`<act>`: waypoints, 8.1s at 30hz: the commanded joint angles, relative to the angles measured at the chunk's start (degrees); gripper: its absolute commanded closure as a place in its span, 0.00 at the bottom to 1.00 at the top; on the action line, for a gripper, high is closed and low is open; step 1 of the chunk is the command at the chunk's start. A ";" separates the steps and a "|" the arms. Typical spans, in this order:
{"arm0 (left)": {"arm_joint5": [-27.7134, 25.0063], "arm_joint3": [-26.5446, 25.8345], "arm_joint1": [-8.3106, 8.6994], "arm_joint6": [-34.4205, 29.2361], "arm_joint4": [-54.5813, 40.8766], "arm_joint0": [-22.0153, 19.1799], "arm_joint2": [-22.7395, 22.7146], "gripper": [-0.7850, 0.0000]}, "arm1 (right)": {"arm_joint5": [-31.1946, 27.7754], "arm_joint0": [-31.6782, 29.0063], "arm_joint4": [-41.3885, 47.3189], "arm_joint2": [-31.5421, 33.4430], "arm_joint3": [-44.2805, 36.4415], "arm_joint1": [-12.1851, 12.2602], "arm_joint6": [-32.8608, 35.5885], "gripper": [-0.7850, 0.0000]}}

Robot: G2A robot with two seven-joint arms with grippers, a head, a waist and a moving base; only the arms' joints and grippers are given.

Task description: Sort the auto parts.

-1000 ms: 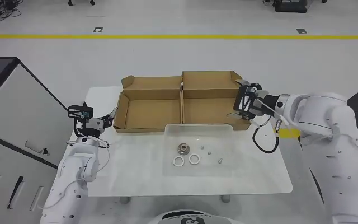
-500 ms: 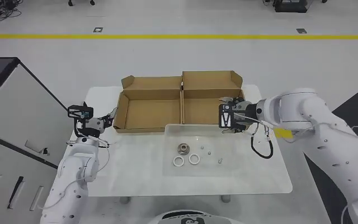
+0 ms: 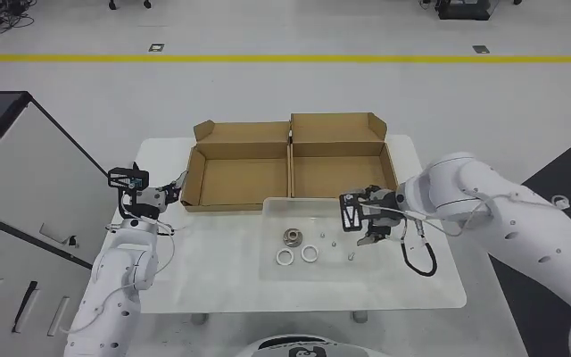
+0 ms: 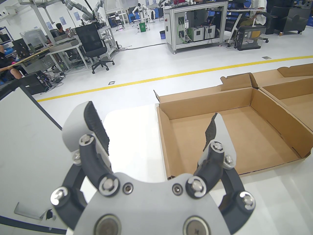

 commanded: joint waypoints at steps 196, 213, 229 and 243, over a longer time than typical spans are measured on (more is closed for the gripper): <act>0.00 0.00 0.00 0.00 0.00 0.00 0.00 0.00 | -10.03 18.72 93.05 -19.65 4.83 -0.08 -10.01 1.00; 0.00 0.00 0.00 0.00 0.00 0.00 0.00 0.00 | -9.70 17.07 95.78 -17.59 1.46 -1.46 -12.48 1.00; 0.00 0.00 0.00 0.00 0.00 0.00 0.00 0.00 | -4.77 5.72 123.55 -3.56 -7.30 -6.68 -4.76 1.00; 0.00 0.00 0.00 0.00 0.00 0.00 0.00 0.00 | 1.60 2.63 116.44 1.72 -5.61 -7.84 -4.41 1.00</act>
